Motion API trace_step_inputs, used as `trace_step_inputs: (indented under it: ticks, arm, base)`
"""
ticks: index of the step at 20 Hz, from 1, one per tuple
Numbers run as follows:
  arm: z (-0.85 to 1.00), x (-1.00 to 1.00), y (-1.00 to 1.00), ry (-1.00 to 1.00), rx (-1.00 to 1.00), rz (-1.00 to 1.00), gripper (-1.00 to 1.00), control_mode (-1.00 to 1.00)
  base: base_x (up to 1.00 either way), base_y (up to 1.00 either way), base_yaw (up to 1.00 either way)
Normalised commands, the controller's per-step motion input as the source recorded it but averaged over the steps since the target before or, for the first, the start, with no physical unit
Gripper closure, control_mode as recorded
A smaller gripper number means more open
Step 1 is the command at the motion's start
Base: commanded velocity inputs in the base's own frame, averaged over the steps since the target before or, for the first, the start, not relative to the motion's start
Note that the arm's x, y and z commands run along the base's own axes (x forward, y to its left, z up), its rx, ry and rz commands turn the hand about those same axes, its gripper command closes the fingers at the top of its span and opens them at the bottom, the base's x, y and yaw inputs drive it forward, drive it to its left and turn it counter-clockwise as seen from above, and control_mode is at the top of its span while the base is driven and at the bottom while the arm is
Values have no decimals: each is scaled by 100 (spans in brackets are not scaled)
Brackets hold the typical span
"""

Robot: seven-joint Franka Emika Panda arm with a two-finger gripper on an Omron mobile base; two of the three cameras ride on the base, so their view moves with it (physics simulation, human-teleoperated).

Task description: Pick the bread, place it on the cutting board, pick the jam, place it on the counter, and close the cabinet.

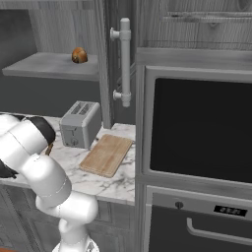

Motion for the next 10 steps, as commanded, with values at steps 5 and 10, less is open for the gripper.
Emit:
trace_step_inputs:
  ticks: [5, 10]
  arm:
    - [2, -7, 0, -1, 0, 0, -100, -100]
    - [24, -5, -3, -5, 0, 0, -100, -100]
  base:
    - [0, 0, 0]
    - [0, 0, 0]
